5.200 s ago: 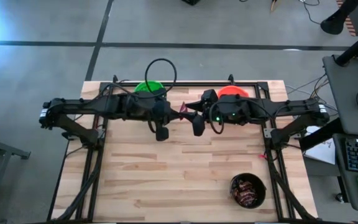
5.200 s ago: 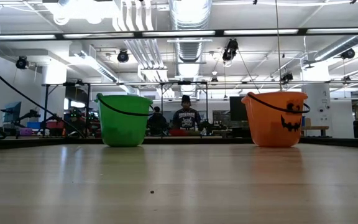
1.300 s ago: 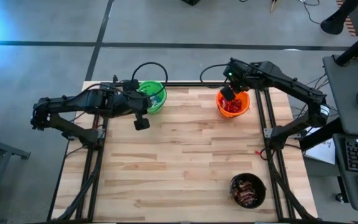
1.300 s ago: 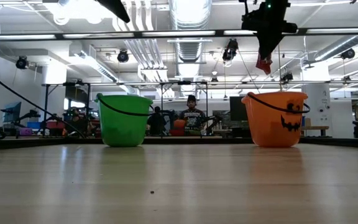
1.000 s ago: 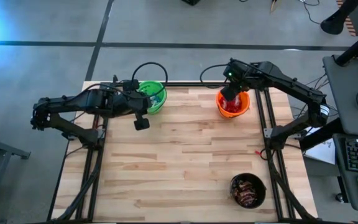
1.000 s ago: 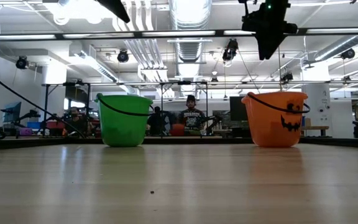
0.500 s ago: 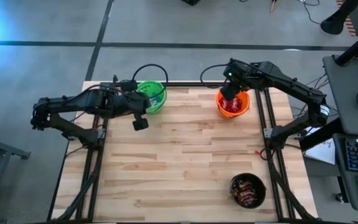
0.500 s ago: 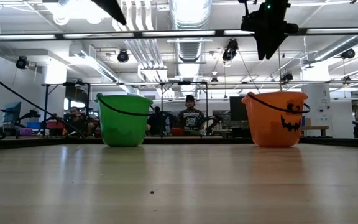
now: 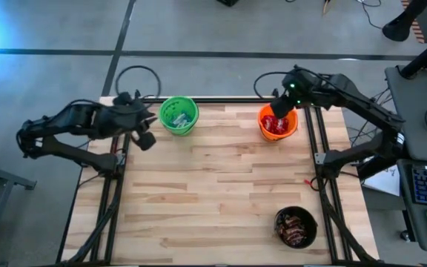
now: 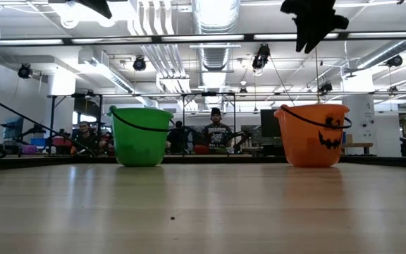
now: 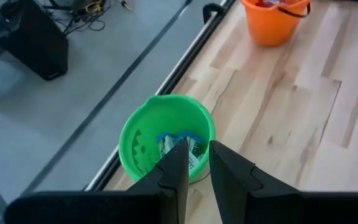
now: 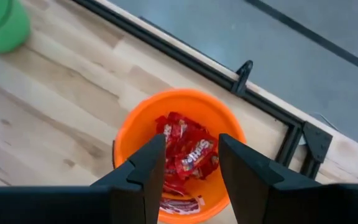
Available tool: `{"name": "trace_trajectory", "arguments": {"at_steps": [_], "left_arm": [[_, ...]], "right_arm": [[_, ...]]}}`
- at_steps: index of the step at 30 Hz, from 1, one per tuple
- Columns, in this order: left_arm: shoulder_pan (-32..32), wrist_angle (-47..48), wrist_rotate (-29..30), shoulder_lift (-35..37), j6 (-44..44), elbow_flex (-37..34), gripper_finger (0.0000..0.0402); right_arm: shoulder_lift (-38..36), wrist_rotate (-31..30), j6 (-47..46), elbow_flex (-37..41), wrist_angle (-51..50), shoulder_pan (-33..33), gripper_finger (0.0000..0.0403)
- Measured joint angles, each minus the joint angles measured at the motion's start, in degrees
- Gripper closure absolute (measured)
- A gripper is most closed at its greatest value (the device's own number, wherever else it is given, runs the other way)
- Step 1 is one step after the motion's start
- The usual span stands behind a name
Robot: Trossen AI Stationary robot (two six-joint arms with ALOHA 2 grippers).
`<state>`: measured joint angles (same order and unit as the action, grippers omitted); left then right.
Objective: Sort candy
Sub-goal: Return to Home Position
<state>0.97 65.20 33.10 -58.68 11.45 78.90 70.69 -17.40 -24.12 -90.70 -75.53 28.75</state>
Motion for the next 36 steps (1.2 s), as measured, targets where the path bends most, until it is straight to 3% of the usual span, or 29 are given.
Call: {"name": "trace_trajectory", "arguments": {"at_steps": [10, 26, 36], "left_arm": [[0.0, -2.8, -0.3, 13.7, 5.9, -14.1, 0.0354], [0.0, -24.7, -0.8, 32.5, 7.1, -41.2, 0.0354], [0.0, -33.8, -2.3, 40.4, 5.6, -52.2, 0.0354]], "right_arm": [[-3.4, 6.9, 0.1, 0.0, 1.1, -1.0, 0.0277], [-3.5, 7.4, -2.3, 0.0, 1.0, -3.7, 0.0279], [-3.5, 7.6, -2.4, 0.0, 0.9, -3.7, 0.0283]]}}
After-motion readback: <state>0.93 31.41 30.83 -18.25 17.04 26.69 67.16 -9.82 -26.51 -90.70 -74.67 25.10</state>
